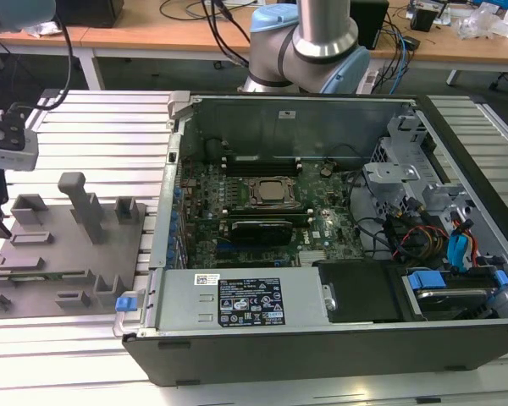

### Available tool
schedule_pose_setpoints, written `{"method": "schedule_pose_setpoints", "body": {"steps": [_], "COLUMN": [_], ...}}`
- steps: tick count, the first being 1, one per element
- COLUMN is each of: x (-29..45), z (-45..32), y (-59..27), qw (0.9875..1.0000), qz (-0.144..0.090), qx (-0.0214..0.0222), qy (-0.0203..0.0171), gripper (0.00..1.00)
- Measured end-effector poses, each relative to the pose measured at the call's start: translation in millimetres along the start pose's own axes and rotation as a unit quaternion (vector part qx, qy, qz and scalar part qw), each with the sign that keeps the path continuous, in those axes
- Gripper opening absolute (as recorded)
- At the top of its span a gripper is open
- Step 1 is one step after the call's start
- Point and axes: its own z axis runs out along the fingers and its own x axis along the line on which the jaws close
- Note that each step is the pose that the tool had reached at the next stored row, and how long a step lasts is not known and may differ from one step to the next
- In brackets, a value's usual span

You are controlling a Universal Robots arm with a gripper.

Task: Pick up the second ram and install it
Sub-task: 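Pick up the second ram and move it above second insertion slot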

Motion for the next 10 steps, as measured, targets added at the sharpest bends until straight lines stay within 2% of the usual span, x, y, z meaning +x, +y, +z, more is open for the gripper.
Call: {"method": "schedule_pose_setpoints", "body": {"steps": [4,7,10], "x": [0.1,-0.6,-1.9], "z": [4.3,6.7,8.0], "y": [-1.5,-6.5,-11.2], "qw": [1.0,1.0,1.0], "qz": [0.0,-0.001,-0.003], "qx": [0.0,0.0,0.0003], "qy": [0.0,0.0003,0.0025], "gripper": [0.36,0.36,0.36]}}
